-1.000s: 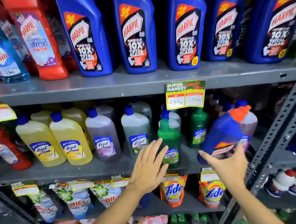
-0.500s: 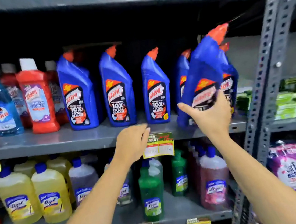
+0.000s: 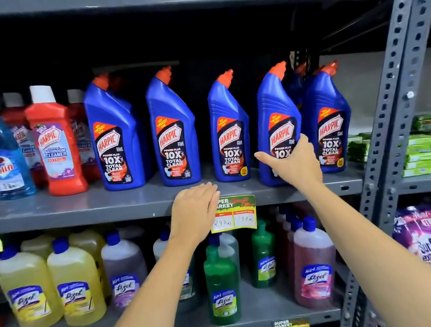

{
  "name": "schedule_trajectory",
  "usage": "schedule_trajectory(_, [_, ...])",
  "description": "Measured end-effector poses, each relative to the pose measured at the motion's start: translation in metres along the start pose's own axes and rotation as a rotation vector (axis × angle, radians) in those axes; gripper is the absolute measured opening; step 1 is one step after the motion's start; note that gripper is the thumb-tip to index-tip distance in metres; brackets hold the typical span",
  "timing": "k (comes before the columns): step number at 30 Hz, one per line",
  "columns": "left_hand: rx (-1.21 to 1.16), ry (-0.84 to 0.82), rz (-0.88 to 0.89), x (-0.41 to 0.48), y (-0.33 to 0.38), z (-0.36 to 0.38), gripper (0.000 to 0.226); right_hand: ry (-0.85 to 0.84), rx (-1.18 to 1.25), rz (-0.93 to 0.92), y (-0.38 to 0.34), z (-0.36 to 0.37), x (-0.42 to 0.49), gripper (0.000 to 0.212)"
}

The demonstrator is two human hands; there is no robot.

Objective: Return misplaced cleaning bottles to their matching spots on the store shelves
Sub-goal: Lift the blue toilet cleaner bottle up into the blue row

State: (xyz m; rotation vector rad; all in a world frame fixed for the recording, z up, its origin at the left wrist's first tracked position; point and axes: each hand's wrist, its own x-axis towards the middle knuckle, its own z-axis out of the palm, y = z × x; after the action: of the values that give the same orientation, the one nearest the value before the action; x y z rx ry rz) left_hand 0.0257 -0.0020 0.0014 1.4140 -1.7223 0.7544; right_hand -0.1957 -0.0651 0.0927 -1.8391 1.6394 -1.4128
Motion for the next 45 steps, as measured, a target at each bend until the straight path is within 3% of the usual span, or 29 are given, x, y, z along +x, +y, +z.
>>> schedule_trajectory(4, [0.003, 0.046, 0.019, 0.0, -0.002, 0.003, 0.037, -0.011, -0.019, -0.045, 0.006, 0.005, -0.007, 0.13])
schedule_trajectory(19, [0.064, 0.21, 0.07, -0.002, -0.006, 0.017, 0.033, 0.04, -0.012, -0.065, 0.014, 0.014, 0.012, 0.125])
schedule_trajectory(45, [0.083, 0.204, 0.084, -0.002, -0.006, 0.018, 0.032, 0.045, 0.027, -0.08, 0.024, 0.023, 0.021, 0.122])
